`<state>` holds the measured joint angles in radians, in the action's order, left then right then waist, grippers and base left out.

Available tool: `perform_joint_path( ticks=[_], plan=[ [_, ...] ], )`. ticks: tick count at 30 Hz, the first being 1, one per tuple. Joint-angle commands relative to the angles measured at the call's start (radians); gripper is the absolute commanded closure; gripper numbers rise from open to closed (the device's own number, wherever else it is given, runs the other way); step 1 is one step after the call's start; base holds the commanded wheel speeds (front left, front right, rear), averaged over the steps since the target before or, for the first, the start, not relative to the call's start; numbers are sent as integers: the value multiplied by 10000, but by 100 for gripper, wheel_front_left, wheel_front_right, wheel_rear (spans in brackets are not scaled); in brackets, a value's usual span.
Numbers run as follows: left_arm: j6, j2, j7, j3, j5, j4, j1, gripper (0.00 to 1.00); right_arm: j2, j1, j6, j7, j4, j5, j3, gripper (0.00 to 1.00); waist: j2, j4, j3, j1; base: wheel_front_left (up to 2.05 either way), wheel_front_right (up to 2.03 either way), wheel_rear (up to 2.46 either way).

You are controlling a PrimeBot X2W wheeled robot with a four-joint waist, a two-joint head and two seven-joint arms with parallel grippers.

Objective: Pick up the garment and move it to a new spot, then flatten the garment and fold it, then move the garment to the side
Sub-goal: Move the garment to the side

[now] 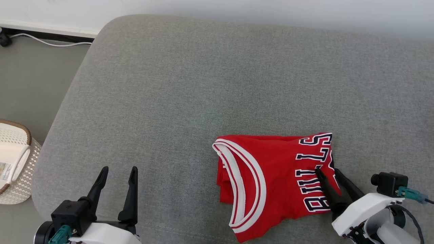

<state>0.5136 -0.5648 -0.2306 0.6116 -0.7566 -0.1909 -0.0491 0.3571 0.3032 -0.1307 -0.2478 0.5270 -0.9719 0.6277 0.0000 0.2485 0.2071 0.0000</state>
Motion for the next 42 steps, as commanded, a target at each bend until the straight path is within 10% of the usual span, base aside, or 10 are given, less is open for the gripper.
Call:
perform_joint_path(
  ticks=[1, 3, 21, 33, 42],
  plan=[
    [-62, -256, -113, -457, 98, -147, -470, 0, 100, 58, 0, -25, -206, -374, 417, 40, 0, -47, 19, 0, 0, 0, 0],
    [-96, -239, -125, -474, 81, -131, -475, 0, 186, 161, 0, -41, -295, -722, 619, 100, 0, -94, 43, 0, 0, 0, 0],
    [-193, -139, -189, -495, 85, -55, -414, 0, 2591, 1547, 0, 75, -1913, -1514, 682, 100, 0, -725, -111, 0, 0, 0, 0],
    [-255, -85, -213, -457, 119, -95, -381, 0, 4503, 2074, 0, 2288, -3145, -1804, -1270, 100, 0, -1436, -80, 0, 0, 0, 0],
    [-457, -125, -199, -401, 199, -145, -707, 0, 4999, 2081, 0, 3034, -1466, -1505, -3336, 100, 0, -1612, 459, 0, 0, 0, 0]
  ],
)
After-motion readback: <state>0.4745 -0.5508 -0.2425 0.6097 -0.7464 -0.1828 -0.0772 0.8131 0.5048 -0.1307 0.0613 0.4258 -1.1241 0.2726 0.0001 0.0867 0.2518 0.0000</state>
